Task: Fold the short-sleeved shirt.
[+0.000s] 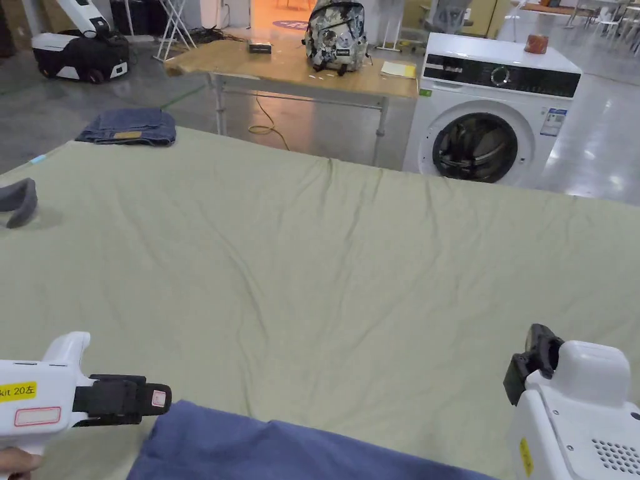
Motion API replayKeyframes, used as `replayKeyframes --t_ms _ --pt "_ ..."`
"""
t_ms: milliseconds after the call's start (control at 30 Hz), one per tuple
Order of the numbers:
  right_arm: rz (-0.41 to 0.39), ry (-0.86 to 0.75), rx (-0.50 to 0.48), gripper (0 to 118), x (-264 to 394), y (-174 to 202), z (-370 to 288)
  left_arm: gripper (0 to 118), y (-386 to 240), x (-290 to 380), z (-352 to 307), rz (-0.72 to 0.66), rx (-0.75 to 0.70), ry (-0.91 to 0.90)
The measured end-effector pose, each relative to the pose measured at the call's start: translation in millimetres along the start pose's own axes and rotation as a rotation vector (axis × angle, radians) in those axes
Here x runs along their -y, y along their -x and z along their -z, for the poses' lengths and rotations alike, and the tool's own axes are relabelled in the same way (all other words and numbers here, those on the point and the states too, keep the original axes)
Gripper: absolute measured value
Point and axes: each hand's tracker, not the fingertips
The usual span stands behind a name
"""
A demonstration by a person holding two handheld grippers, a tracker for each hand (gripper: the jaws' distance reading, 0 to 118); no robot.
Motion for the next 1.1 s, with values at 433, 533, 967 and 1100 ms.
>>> replayKeyframes --t_ms 433,533,967,1100 --pt "-0.035 0.043 0.019 0 7.9 -4.8 0.5 89 80.6 9.2 47.0 -0.201 0.224 0.107" --pt "-0.033 0.050 0.022 0 9.2 -5.9 1.5 88 69.1 18.0 58.1 -0.316 0.339 0.128" --pt "-0.013 0.076 0.007 0 15.4 -2.8 3.6 4 55.2 38.3 70.4 -0.250 0.235 0.079" --pt "-0.017 0.079 0.004 0 15.9 -3.3 3.7 3 56.5 28.3 56.5 -0.250 0.257 0.039"
